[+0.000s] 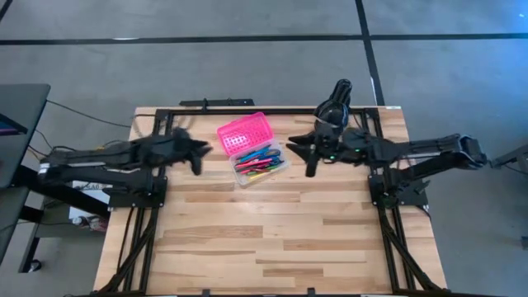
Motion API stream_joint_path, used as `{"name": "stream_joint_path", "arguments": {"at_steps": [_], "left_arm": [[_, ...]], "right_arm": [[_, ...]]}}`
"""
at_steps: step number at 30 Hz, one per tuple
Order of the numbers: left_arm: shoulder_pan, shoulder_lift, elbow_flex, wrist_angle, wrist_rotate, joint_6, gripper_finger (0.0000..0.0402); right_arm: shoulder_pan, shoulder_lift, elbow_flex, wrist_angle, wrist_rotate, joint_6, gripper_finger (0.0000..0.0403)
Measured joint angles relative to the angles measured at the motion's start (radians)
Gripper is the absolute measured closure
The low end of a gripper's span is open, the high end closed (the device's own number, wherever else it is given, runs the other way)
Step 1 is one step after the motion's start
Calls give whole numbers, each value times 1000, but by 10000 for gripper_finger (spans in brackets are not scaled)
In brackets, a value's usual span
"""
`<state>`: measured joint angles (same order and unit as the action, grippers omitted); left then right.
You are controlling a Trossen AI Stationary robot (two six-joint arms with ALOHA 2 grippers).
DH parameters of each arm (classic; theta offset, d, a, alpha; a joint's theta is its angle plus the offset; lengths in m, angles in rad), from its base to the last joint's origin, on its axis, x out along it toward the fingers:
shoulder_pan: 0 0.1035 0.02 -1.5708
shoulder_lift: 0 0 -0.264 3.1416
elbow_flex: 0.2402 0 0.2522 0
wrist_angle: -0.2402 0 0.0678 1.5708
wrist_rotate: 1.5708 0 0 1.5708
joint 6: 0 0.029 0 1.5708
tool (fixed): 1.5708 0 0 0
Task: Pick & place school supplies into a supply box
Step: Move the pink supply box to the center of the table
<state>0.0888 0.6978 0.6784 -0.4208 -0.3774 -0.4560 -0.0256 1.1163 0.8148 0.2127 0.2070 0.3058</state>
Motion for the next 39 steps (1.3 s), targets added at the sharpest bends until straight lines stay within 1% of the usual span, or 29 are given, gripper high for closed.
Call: {"name": "stream_joint_path", "arguments": {"at_steps": [2,5,6,8,11,14,15,16,18,19,20,21,23,25,26,27,29,31,33,35,37,39], "left_arm": [[20,107,34,48,147,104,284],[30,254,119,101,334,236,284],[30,296,156,107,379,269,284],[30,372,226,103,409,332,284],[31,462,330,75,415,401,284],[40,527,432,-63,384,527,284],[44,545,457,-108,344,567,284],[52,558,477,-140,281,586,284],[85,577,492,-153,144,624,284],[113,581,492,-154,103,657,284],[152,582,492,-156,92,700,284],[197,583,492,-154,113,737,284],[309,596,492,-126,225,779,284],[440,610,490,-122,346,782,284],[499,624,490,-102,397,782,284],[564,640,493,-73,463,769,284],[678,671,492,-83,573,725,284],[768,723,507,-80,673,657,284],[833,785,519,-94,760,609,284],[872,846,534,-97,826,582,284],[883,904,556,-119,854,578,284],[886,954,569,-127,861,588,284]], "right_arm": [[6,50,22,-8,-9,-6,281],[14,111,62,-9,-63,-7,281],[17,127,75,-14,-86,-7,281],[25,154,94,-38,-116,-8,281],[25,178,122,-93,-134,-20,281],[10,182,143,-193,-112,-6,281],[3,182,146,-219,-100,14,281],[-8,182,147,-235,-92,41,281],[-31,182,148,-282,-75,107,281],[-43,182,148,-297,-75,138,281],[-55,182,148,-310,-75,166,281],[-64,182,148,-320,-74,186,281],[-76,211,150,-307,-66,208,281],[-82,234,144,-308,-67,229,281],[-84,258,146,-265,-67,244,281],[-84,281,153,-222,-74,263,281],[-83,322,153,-217,-75,298,281],[-81,377,181,-210,-74,307,281],[-84,420,215,-217,-69,307,281],[-90,473,259,-208,-70,307,281],[-95,527,302,-254,-74,303,281],[-95,571,346,-308,-74,292,281]]}}
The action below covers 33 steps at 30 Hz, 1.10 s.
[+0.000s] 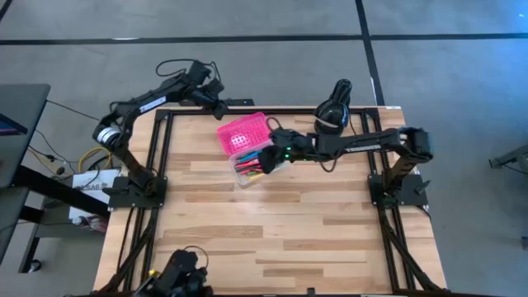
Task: Pick & place school supplies into a supply box
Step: Move the pink supply box to the center of the table
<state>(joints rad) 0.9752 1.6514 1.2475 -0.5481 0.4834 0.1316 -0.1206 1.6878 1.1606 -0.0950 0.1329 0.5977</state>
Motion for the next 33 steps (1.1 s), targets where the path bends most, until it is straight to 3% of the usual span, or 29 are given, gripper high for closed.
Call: {"name": "stream_joint_path", "arguments": {"at_steps": [9,15,20,27,33], "left_arm": [[2,117,36,14,-24,24,284],[-15,118,37,20,-210,60,284],[-40,118,31,34,-283,130,284],[-87,138,26,42,-349,248,284],[-100,196,25,23,-358,256,284]], "right_arm": [[1,103,96,-126,-12,64,281],[1,102,96,-186,39,129,281],[7,102,96,-212,42,128,281],[16,102,96,-215,50,112,281],[27,102,95,-223,53,111,281]]}}
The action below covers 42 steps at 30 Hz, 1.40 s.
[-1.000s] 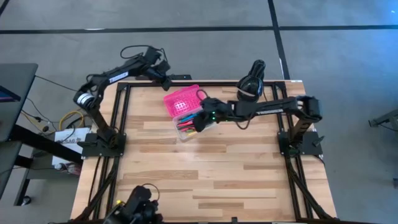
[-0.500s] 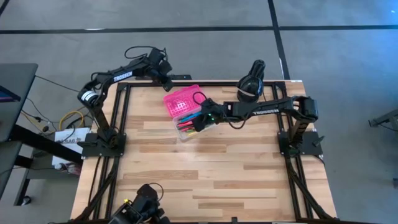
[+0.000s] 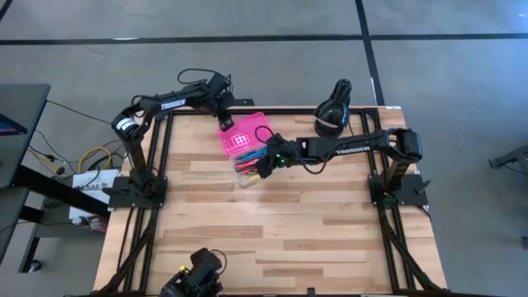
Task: Pick & place school supplies into a supply box
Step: Move the pink supply box to the center of the table
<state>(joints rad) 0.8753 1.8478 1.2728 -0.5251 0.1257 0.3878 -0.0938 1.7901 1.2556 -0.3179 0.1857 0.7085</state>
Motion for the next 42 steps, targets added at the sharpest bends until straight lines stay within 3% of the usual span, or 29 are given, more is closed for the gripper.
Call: {"name": "stream_joint_path", "arguments": {"at_steps": [12,24,38,42], "left_arm": [[-13,36,0,-22,29,6,284],[-52,36,0,-171,129,38,284],[-156,36,0,-294,194,102,284],[-185,36,0,-305,195,152,284]], "right_arm": [[28,0,0,-92,-4,17,281],[55,0,0,-214,-32,18,281],[172,-20,-2,-329,-20,23,281],[238,-57,-2,-382,25,-10,281]]}}
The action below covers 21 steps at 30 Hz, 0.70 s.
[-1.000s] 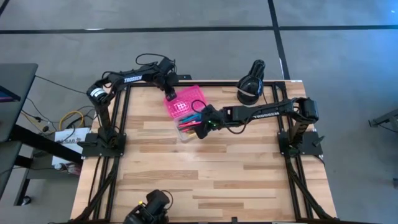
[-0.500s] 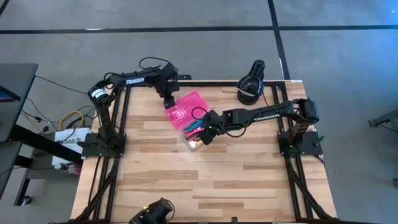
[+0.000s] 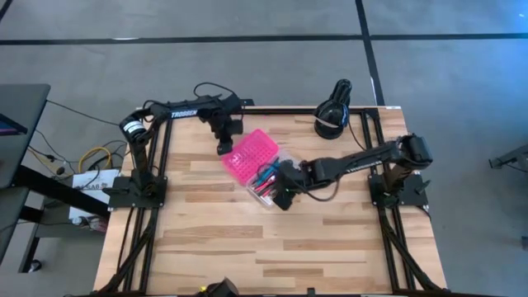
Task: Pick & place school supplies into a supply box
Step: Move the pink supply box to the center of the table
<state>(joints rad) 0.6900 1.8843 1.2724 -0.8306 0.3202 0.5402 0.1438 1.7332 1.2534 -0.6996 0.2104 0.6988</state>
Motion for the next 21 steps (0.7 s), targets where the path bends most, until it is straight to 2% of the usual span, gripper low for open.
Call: {"name": "stream_joint_path", "arguments": {"at_steps": [7,10,13,18,21], "left_arm": [[-43,0,0,-19,20,85,284],[-62,0,0,-21,19,111,284],[-78,0,0,-23,18,120,284],[-104,0,0,-29,19,119,284],[-122,0,0,-37,32,118,284]], "right_arm": [[129,-77,3,-111,117,-43,281],[176,-76,-1,-203,122,-17,281],[212,-73,-46,-222,95,40,281],[249,-71,-150,-95,83,120,281],[232,-71,-201,-7,80,122,281]]}}
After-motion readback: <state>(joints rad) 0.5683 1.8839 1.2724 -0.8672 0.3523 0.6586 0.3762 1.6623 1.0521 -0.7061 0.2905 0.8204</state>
